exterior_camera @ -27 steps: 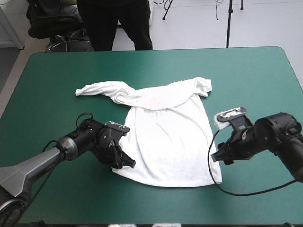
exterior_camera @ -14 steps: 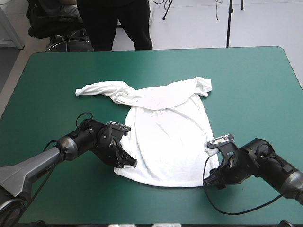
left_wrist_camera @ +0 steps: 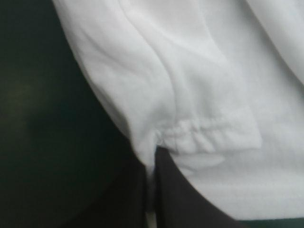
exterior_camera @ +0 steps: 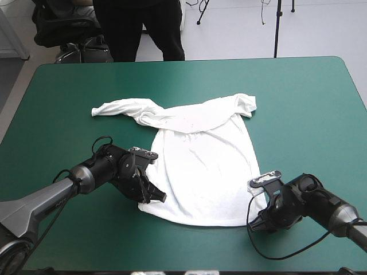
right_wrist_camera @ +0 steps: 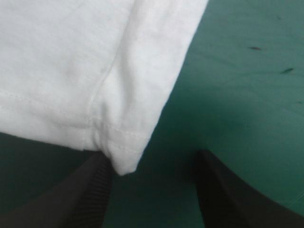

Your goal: Fold the cloth

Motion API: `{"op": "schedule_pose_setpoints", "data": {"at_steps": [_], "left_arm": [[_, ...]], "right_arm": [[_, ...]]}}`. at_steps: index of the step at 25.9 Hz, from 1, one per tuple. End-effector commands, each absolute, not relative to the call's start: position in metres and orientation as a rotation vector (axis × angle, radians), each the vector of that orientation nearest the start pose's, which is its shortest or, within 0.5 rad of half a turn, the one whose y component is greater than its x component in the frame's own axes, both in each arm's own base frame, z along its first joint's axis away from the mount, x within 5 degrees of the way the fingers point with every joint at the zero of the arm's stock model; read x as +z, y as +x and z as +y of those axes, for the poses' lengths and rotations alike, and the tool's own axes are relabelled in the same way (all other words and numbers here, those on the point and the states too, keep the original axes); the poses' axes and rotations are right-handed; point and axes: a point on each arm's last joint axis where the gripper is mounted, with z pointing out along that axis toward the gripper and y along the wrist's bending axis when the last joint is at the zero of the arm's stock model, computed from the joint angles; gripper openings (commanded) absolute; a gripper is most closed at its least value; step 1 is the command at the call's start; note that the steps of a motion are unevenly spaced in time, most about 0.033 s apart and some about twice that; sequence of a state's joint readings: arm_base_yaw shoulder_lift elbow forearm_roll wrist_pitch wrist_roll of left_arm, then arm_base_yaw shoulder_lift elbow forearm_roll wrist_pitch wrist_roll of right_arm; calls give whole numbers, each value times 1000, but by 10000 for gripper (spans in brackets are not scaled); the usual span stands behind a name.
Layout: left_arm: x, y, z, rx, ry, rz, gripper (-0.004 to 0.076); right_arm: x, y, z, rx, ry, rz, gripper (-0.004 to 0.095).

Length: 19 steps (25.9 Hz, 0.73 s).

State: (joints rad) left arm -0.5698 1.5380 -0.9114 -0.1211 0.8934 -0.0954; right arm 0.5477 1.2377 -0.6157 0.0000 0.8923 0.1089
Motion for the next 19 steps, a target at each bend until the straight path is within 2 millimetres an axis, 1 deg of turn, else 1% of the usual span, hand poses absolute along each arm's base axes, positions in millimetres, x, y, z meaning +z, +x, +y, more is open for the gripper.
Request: {"op": "schedule_pose_setpoints", "data": {"at_steps": [1,2,3,4,5,6,8,11,14,16,19], "left_arm": [[211,221,-157,-256,586,2952,-9],[211,221,-157,-256,586,2952,-9],[211,221,-157,-256,586,2952,-9],[211,221,-157,-256,587,2953,-9],[211,221,-157,-256,587,2953,-9],[211,221,-157,-256,587,2953,-9],[211,221,-157,-256,587,2953,-9],[211,222,-157,-251,590,2946,-9],[214,224,-158,-253,592,2932,-9],[219,226,-158,-240,605,2923,-9],[237,229,-157,-218,630,2864,-9]], "right_arm": [[195,166,110,248,-565,2849,352],[196,166,112,271,-571,2838,293],[196,166,113,294,-575,2827,260],[197,167,116,338,-576,2803,198],[198,168,118,363,-577,2786,156],[199,169,121,397,-573,2764,58],[200,170,121,404,-580,2754,-17],[200,172,122,399,-580,2734,-15],[205,175,123,381,-605,2711,-15],[214,181,124,355,-620,2693,-15],[237,192,125,277,-657,2658,-15]]}}
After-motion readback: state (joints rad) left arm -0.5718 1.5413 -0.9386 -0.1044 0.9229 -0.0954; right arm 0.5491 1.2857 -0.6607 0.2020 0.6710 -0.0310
